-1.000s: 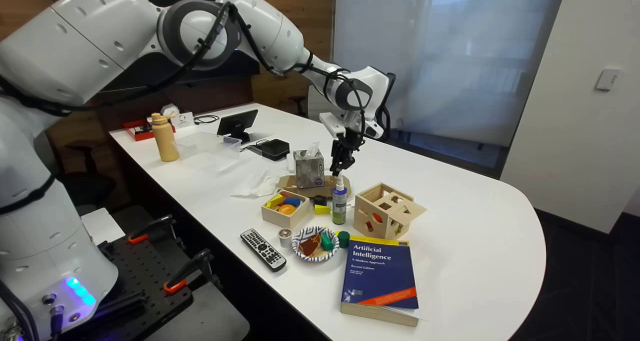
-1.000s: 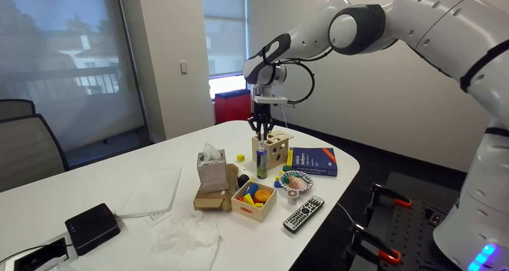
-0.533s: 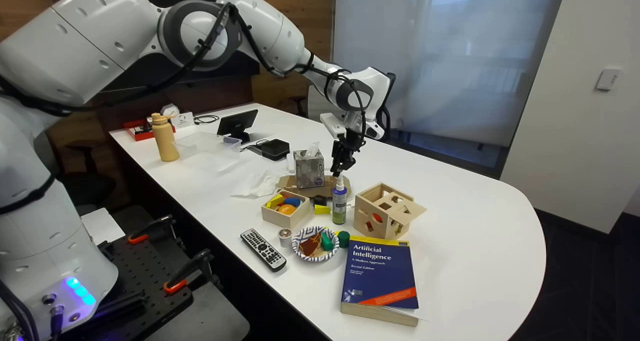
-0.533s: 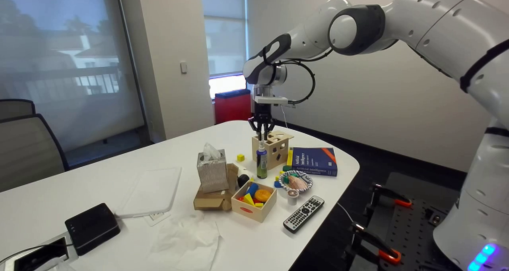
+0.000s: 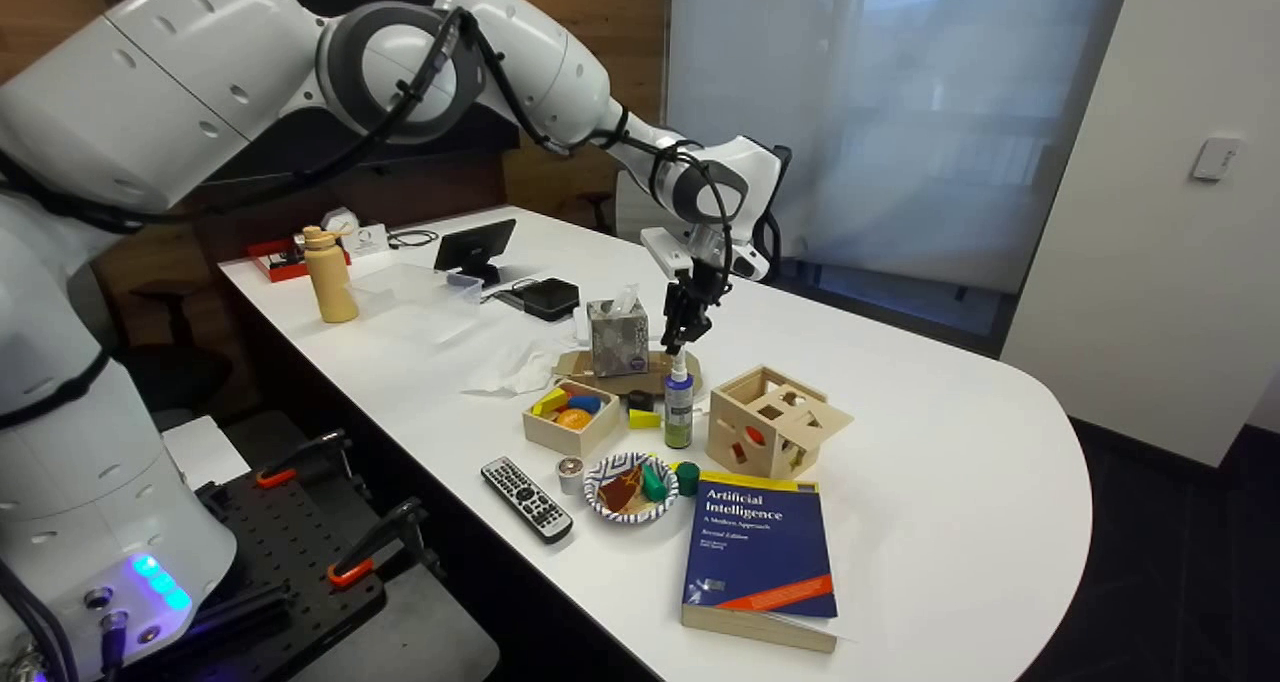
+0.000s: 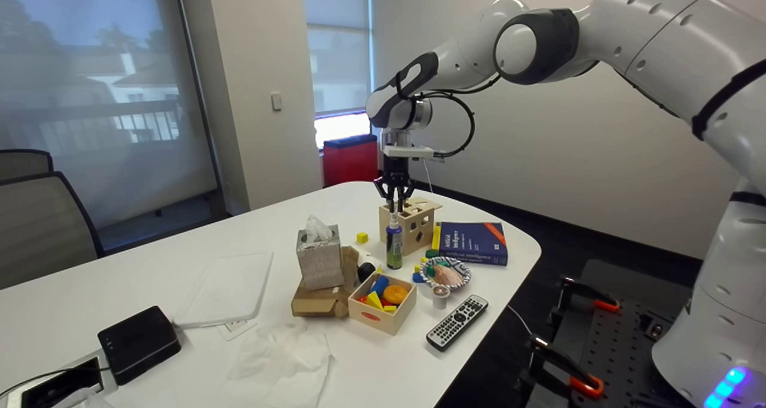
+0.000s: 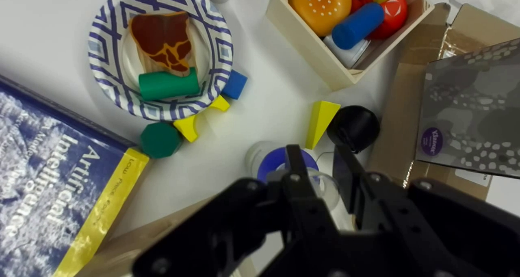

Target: Place the cap on the spray bottle

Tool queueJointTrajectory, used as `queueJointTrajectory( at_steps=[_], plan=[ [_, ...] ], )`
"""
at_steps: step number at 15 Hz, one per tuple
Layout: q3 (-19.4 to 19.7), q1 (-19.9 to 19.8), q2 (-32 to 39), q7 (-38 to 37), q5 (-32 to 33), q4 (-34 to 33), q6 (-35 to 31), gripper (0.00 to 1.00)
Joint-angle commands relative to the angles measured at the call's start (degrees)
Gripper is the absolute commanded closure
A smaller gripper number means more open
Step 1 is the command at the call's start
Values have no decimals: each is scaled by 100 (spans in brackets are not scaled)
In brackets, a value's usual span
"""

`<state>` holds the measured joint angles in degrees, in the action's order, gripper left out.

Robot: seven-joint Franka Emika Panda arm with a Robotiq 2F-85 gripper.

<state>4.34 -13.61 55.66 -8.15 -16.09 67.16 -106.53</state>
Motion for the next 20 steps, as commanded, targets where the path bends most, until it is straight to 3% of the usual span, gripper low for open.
queueJointTrajectory(
  at_steps=[1, 18, 19, 20],
  plan=[
    [-69, -60, 169, -83, 0, -288, 188, 94],
    [-87, -111, 434, -93, -15, -500, 211, 94],
    [-91, -113, 417, -84, -18, -489, 213, 88],
    [-86, -106, 393, -89, -7, -476, 233, 51]
  ],
)
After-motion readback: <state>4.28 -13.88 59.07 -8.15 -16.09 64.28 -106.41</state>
